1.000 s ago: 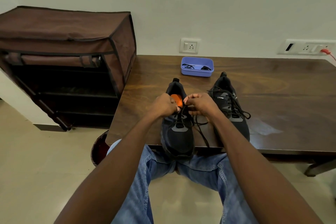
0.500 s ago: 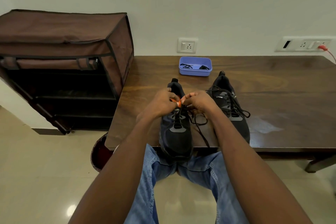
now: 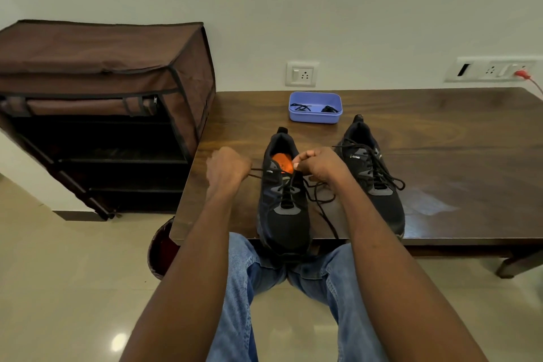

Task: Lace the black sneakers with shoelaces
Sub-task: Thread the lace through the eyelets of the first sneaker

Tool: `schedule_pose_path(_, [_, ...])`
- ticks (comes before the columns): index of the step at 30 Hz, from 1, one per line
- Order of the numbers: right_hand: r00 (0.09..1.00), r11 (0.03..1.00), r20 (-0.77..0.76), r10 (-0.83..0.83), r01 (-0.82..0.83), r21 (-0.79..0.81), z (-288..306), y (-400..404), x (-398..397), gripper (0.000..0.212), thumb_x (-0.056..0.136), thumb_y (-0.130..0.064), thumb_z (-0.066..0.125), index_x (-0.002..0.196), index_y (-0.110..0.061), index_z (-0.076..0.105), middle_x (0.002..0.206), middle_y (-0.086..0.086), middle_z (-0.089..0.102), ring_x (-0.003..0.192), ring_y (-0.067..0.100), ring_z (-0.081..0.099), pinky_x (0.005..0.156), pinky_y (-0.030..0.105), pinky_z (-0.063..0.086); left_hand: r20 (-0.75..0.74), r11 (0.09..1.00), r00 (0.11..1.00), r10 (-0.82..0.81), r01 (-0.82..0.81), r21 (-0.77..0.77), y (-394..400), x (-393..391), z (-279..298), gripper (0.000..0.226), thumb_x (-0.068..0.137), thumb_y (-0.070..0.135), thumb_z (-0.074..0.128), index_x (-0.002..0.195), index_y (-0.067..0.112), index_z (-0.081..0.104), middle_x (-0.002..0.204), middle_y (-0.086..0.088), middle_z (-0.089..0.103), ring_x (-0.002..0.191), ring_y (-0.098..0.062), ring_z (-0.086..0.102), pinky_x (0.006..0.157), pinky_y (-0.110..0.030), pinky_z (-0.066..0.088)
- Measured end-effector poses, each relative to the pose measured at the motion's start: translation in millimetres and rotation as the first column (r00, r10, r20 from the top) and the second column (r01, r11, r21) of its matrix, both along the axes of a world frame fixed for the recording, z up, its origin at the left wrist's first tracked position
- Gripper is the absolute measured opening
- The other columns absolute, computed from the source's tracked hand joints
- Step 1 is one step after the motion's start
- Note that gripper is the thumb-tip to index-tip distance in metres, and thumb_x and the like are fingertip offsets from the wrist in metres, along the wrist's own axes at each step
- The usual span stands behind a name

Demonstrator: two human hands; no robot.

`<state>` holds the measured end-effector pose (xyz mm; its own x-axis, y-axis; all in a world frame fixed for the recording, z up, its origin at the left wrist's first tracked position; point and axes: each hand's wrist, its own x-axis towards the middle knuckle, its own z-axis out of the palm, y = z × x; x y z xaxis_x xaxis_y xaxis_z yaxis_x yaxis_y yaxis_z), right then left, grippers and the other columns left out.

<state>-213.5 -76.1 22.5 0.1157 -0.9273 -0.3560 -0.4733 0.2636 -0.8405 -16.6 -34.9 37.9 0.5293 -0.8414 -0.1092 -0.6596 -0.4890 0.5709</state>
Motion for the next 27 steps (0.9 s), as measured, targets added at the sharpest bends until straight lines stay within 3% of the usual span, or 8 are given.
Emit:
schedule_pose_path(5, [0.999, 0.999, -0.043, 0.027, -0.029, -0.042, 1, -1, 12, 0.014, 0.086, -0.008, 0.068, 0.078, -0.019, 0.071, 0.098, 0.008, 0.073, 0.091, 0.018, 0.061, 0.093, 0.038, 0.050, -0.031, 0.876, 0.889, -0.457, 0.444, -0.187, -10, -21, 2, 0.025, 0.086, 0.006, 0.068, 0.110, 0.012, 0.073, 0.131, -0.007, 0.052, 0.121, -0.020, 0.048, 0.104, -0.041, 0.045])
schedule_pose_path(9, [0.998, 0.998, -0.062, 0.016, -0.019, -0.052, -1, -2, 13, 0.014, 0.084, -0.008, 0.070, 0.079, -0.022, 0.066, 0.097, 0.011, 0.071, 0.087, 0.021, 0.062, 0.091, 0.042, 0.053, 0.053, 0.747, 0.745, -0.665, 0.663, 0.049, -13, -31, -13, 0.020, 0.090, 0.014, 0.068, 0.107, 0.018, 0.077, 0.151, -0.012, 0.041, 0.141, -0.028, 0.033, 0.116, -0.040, 0.031])
schedule_pose_path(15, [0.998, 0.999, -0.062, 0.030, -0.033, -0.043, 4, -1, 8, 0.013, 0.082, -0.007, 0.071, 0.086, -0.018, 0.065, 0.090, 0.008, 0.066, 0.084, 0.021, 0.059, 0.087, 0.041, 0.052, -0.134, 0.840, 0.830, -0.541, 0.525, -0.136, -10, -32, -5, 0.008, 0.089, 0.003, 0.063, 0.087, 0.002, 0.071, 0.130, -0.003, 0.056, 0.119, -0.015, 0.051, 0.093, -0.026, 0.039])
schedule_pose_path(17, [0.996, 0.998, -0.083, 0.040, -0.044, -0.054, 7, -2, 6, 0.015, 0.082, -0.006, 0.072, 0.084, -0.019, 0.064, 0.091, 0.007, 0.066, 0.087, 0.022, 0.060, 0.089, 0.043, 0.052, -0.203, 0.918, 0.919, -0.337, 0.273, -0.288, -8, -18, 3, 0.006, 0.089, 0.003, 0.065, 0.092, 0.000, 0.068, 0.117, 0.004, 0.050, 0.102, -0.009, 0.052, 0.085, -0.025, 0.042])
schedule_pose_path(19, [0.994, 0.997, -0.101, 0.042, -0.049, -0.059, 7, -3, 6, 0.017, 0.081, -0.005, 0.072, 0.081, -0.020, 0.064, 0.092, 0.008, 0.067, 0.089, 0.023, 0.061, 0.093, 0.046, 0.053, -0.292, 0.896, 0.956, -0.033, -0.101, -0.432, -8, 2, 7, 0.011, 0.086, 0.004, 0.066, 0.088, -0.007, 0.066, 0.099, -0.007, 0.059, 0.088, -0.015, 0.061, 0.064, -0.023, 0.043])
schedule_pose_path(22, [0.990, 0.996, -0.128, 0.063, -0.069, -0.047, 11, -3, 7, 0.020, 0.085, -0.005, 0.069, 0.081, -0.025, 0.065, 0.098, 0.007, 0.067, 0.092, 0.022, 0.061, 0.093, 0.041, 0.053, -0.497, 0.770, 0.811, 0.307, -0.519, -0.371, 2, 24, 12, 0.024, 0.089, 0.007, 0.060, 0.111, -0.002, 0.057, 0.108, -0.012, 0.058, 0.095, -0.022, 0.062, 0.066, -0.022, 0.045])
schedule_pose_path(24, [0.983, 0.995, -0.161, 0.084, -0.093, -0.046, 13, -3, 9, 0.021, 0.088, -0.008, 0.068, 0.082, -0.028, 0.065, 0.101, 0.005, 0.067, 0.093, 0.021, 0.061, 0.088, 0.037, 0.051, -0.277, 0.862, 0.906, 0.321, -0.400, -0.310, 6, 27, 8, 0.028, 0.092, 0.009, 0.059, 0.119, 0.001, 0.057, 0.127, -0.014, 0.049, 0.112, -0.029, 0.053, 0.090, -0.037, 0.050])
schedule_pose_path(27, [0.973, 0.992, -0.204, 0.110, -0.121, -0.045, 15, -4, 12, 0.022, 0.090, -0.009, 0.066, 0.081, -0.029, 0.067, 0.098, 0.001, 0.067, 0.090, 0.018, 0.061, 0.082, 0.034, 0.050, 0.063, 0.969, 0.994, -0.093, 0.105, -0.224, 2, 10, 3, 0.042, 0.089, 0.014, 0.066, 0.131, 0.013, 0.061, 0.150, -0.014, 0.036, 0.139, -0.032, 0.032, 0.114, -0.046, 0.035])
